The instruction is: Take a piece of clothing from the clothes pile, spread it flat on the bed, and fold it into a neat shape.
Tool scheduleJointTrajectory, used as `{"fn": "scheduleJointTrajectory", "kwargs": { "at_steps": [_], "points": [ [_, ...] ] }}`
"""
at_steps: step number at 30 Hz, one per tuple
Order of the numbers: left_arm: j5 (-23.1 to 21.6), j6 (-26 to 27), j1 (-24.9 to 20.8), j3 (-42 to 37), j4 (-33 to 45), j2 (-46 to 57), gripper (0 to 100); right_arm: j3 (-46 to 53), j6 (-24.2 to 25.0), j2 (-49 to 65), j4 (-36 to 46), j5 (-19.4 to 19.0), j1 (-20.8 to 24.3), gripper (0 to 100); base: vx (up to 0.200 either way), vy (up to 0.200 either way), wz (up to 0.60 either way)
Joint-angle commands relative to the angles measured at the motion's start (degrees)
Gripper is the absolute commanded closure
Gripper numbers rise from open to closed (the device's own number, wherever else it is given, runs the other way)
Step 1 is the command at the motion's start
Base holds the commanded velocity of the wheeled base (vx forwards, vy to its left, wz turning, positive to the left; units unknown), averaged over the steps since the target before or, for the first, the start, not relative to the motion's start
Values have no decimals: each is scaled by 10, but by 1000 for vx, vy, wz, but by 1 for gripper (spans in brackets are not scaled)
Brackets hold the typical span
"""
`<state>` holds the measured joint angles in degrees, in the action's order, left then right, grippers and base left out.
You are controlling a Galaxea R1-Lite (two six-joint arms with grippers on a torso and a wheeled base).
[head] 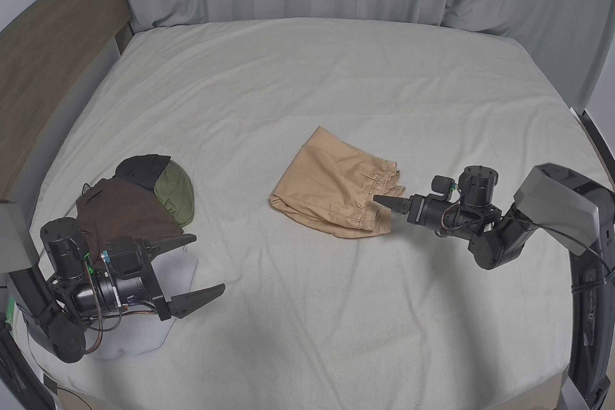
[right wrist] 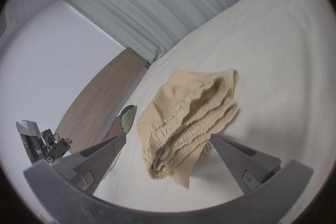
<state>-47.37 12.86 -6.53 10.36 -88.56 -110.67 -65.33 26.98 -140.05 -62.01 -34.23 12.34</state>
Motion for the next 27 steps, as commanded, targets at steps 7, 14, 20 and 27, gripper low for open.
{"fn": "scheduleJointTrajectory", "kwargs": {
  "at_steps": [7, 14, 20, 27],
  "points": [
    [0, -2, -1, -4, 0, 11, 0, 13, 0, 72, 3, 0, 1, 0, 0, 0, 0],
    [0, -1, -1, -3, 0, 10, 0, -3, 2, 65, 3, 0, 35, 0, 0, 0, 0],
    [0, -2, -1, -3, 1, 10, 0, -10, 2, 50, 3, 2, 50, 0, 0, 0, 0],
    [0, -1, -1, -3, 0, 9, 0, -25, 2, 17, 3, 14, 64, 0, 0, 0, 0]
  ]
}}
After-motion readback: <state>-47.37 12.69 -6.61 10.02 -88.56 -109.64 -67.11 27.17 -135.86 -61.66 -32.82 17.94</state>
